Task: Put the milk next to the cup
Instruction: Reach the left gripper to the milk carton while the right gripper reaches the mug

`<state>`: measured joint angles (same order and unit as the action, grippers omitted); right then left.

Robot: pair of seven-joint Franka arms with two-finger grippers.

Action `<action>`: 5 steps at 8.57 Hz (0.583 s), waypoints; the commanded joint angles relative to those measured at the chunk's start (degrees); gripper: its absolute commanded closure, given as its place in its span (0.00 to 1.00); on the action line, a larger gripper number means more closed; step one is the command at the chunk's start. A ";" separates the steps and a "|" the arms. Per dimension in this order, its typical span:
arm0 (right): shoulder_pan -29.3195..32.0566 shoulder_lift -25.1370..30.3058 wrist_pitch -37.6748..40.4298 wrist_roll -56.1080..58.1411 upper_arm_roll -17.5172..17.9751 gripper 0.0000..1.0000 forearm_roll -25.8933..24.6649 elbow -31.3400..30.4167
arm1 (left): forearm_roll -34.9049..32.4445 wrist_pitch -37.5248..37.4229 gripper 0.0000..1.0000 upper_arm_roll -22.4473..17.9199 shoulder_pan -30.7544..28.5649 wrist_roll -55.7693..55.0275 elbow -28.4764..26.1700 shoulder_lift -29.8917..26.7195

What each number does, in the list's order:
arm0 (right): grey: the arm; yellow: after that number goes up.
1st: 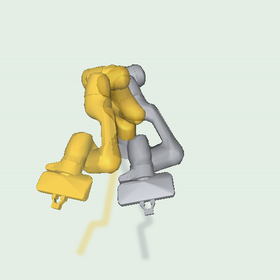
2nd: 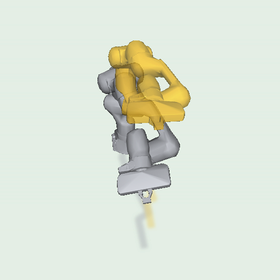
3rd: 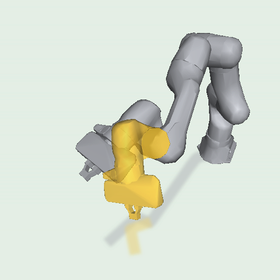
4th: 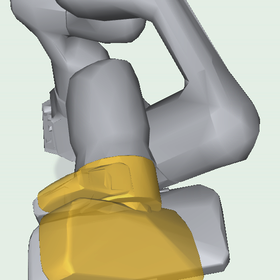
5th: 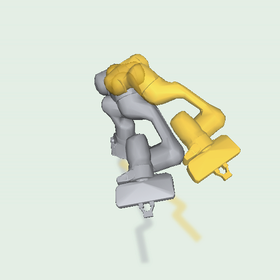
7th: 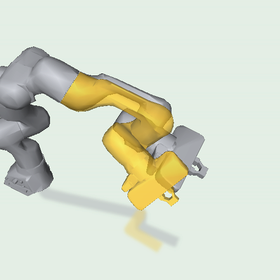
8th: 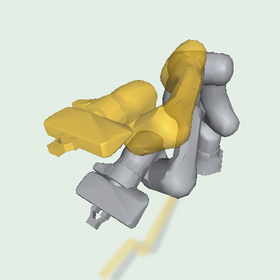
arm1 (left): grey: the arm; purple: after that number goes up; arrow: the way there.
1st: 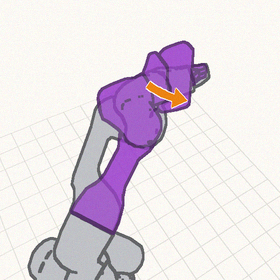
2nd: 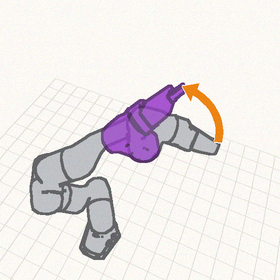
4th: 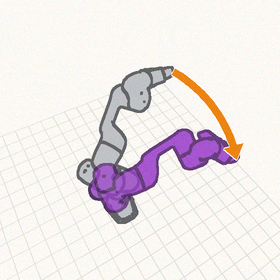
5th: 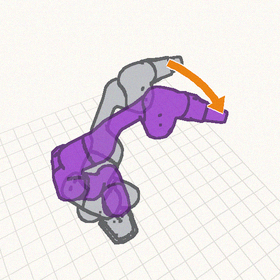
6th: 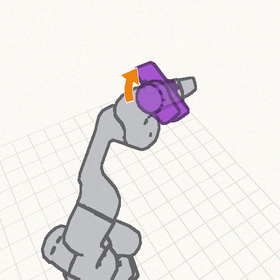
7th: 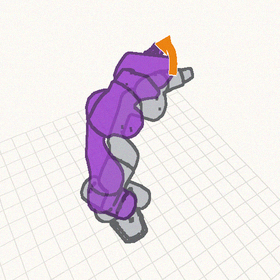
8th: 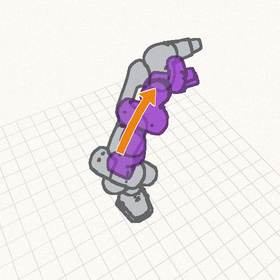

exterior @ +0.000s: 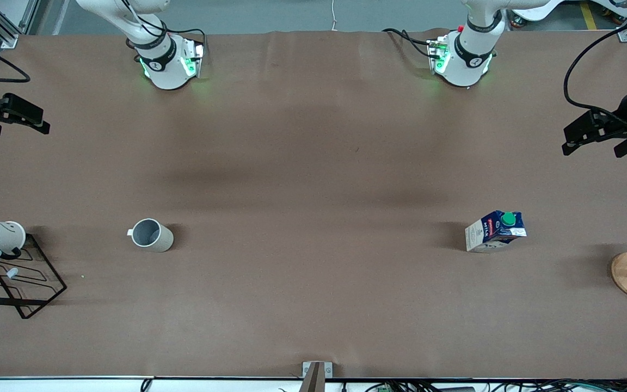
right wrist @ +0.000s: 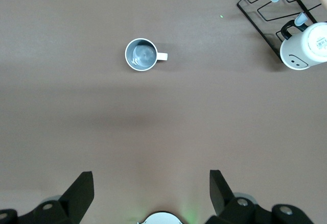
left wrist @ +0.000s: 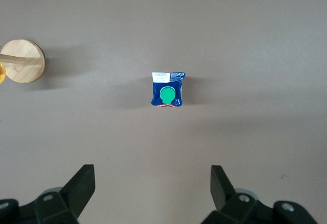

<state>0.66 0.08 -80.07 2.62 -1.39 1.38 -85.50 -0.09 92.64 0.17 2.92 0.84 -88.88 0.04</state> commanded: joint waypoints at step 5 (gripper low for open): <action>-3.02 -5.23 -10.68 -4.35 0.16 0.00 0.82 -1.24 | 0.27 -0.36 0.00 0.09 -2.29 -0.92 -1.03 0.48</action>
<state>-1.35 -2.14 -88.11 0.65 -1.25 1.54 -86.62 -0.11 92.47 0.09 1.75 0.18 -89.33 0.30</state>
